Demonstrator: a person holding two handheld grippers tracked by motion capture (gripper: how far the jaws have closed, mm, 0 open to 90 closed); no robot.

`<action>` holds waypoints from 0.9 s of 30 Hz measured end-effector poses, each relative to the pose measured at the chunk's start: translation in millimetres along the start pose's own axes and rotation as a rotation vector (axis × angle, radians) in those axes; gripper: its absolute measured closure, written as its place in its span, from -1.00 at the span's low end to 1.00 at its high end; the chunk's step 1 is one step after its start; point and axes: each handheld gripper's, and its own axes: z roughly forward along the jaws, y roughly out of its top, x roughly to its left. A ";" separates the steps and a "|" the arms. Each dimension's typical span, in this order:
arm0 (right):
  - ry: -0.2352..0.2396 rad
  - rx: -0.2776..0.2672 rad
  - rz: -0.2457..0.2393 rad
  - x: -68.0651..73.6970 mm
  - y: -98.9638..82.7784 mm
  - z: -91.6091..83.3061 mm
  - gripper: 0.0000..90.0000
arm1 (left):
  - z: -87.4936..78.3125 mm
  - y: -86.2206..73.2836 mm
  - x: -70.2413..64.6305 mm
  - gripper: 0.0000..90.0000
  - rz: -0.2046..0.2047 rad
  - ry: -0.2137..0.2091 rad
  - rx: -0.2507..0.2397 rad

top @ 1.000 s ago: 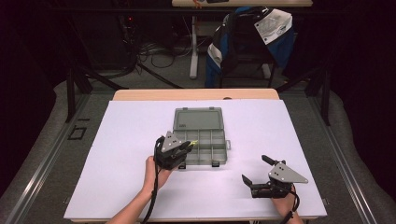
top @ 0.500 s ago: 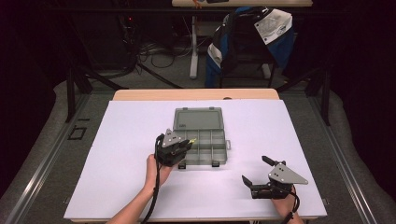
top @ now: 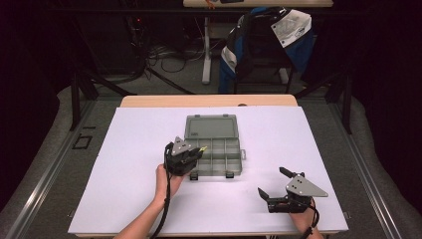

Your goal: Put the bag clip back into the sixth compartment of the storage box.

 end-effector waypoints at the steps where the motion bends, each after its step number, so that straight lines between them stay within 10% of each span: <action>1: 0.000 -0.001 0.000 -0.1 0.0 -0.1 -1.00 | 0.7 -0.3 -0.4 0.78 -0.003 0.002 0.001; 27: 0.002 -0.001 -0.001 0.9 -0.1 -0.5 -1.00 | 11.1 -6.3 -13.7 0.78 -0.023 0.025 0.018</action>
